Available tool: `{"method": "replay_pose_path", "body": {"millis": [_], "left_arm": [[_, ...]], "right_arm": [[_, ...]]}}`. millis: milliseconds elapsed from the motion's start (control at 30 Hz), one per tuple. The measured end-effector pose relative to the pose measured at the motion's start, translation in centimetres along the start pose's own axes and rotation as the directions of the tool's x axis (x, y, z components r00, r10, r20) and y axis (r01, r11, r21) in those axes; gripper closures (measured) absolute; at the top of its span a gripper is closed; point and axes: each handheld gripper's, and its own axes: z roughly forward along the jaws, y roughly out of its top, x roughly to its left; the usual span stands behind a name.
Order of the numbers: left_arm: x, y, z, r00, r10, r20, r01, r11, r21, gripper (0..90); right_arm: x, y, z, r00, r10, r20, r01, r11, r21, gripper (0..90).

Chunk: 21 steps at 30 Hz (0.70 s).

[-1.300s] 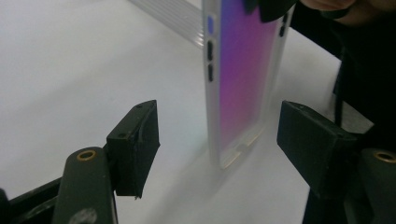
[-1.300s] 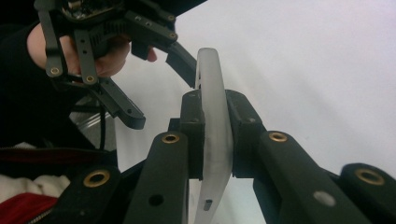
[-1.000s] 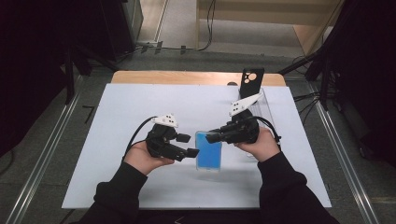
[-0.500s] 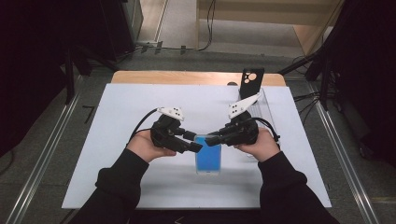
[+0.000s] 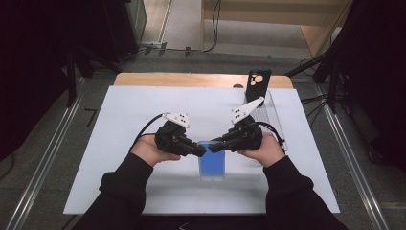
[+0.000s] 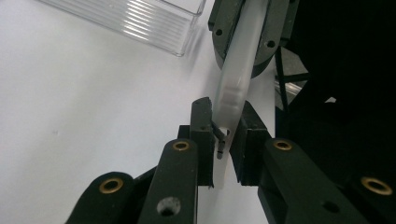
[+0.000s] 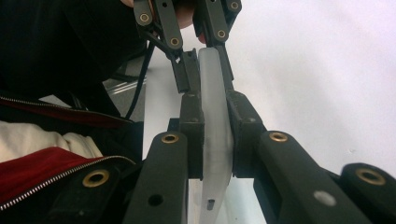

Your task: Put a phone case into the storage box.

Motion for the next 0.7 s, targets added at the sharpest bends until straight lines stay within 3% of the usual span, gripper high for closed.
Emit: {"method": "replay_pose_path", "body": {"millis": [100, 167, 333, 433, 567, 700], "left_arm": [[0.0, 0.0, -0.2, 0.9997, -0.016, -0.015, 0.017, 0.9998, 0.015, 81.2], [0.0, -0.1, -0.3, 0.9994, -0.030, -0.019, 0.031, 0.9994, 0.014, 81.3], [0.2, -0.1, -0.9, 0.9963, -0.060, -0.062, 0.061, 0.9979, 0.019, 81.1], [0.3, -0.1, -1.4, 0.9899, -0.102, -0.098, 0.104, 0.9945, 0.010, 81.0], [0.5, -0.1, -2.3, 0.9745, -0.172, -0.144, 0.172, 0.9850, -0.014, 80.9], [0.6, 0.0, -3.0, 0.9538, -0.223, -0.201, 0.220, 0.9748, -0.040, 80.9]], "right_arm": [[0.0, 0.1, 0.0, 0.9997, 0.025, 0.002, -0.025, 1.000, -0.014, 69.9], [0.0, 0.1, -0.1, 0.9996, 0.028, -0.003, -0.028, 0.999, -0.036, 60.2], [0.2, 0.2, -0.5, 0.9919, 0.075, 0.102, -0.065, 0.993, -0.103, 39.5], [0.3, 0.2, -0.5, 0.9827, 0.082, 0.166, -0.061, 0.990, -0.131, 27.7], [0.4, 0.0, -0.3, 0.9765, 0.110, 0.185, -0.083, 0.985, -0.149, 25.5], [0.2, -0.3, 0.0, 0.9778, 0.138, 0.158, -0.107, 0.976, -0.188, 17.9]]}}
